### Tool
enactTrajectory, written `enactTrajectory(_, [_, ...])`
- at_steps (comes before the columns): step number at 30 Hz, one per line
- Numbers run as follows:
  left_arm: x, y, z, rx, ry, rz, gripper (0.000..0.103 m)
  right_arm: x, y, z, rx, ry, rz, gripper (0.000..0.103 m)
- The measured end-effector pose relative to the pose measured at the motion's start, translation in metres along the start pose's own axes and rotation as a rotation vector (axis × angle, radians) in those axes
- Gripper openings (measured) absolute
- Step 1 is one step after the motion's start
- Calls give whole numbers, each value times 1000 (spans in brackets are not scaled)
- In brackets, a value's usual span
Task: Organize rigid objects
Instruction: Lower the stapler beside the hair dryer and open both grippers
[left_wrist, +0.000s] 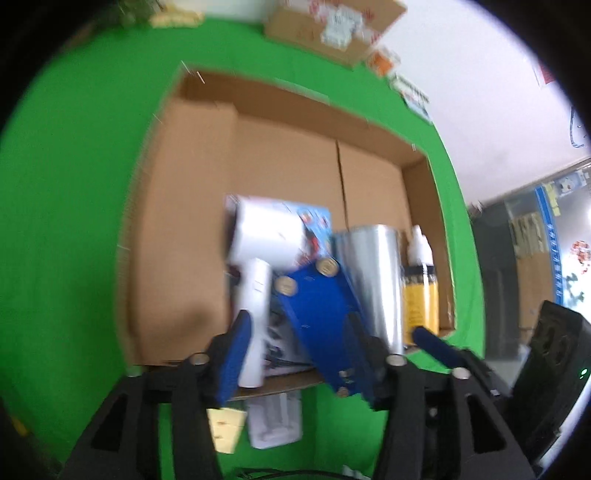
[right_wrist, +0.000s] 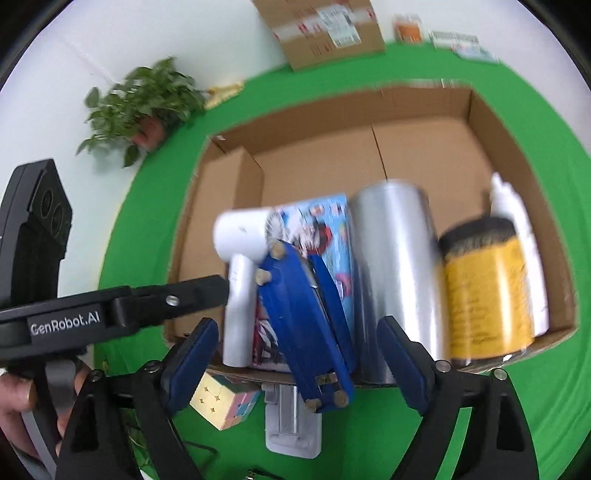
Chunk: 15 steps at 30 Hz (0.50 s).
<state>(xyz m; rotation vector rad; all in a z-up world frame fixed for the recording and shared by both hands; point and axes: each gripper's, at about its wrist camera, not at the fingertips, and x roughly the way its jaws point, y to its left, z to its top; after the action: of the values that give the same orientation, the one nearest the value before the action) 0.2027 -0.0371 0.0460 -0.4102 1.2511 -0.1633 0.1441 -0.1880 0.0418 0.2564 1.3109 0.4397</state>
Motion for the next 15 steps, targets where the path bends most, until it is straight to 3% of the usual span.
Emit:
enactTrajectory(5, [-53, -2, -19, 15, -144, 142, 74, -29, 11, -1, -77, -56, 13, 93])
enactTrajectory(10, [-84, -5, -41, -38, -216, 156, 74, -41, 6, -12, -101, -22, 39, 91])
enactTrajectory(11, [-88, -7, -48, -56, -230, 156, 74, -37, 1, -18, -97, 11, 44, 81])
enactTrajectory(12, [-90, -10, -55, -68, -234, 159, 74, -35, -3, -25, -92, 26, 51, 63])
enactTrajectory(15, [-95, -22, -75, -86, -226, 186, 74, -9, -21, -43, -63, 127, 45, 32])
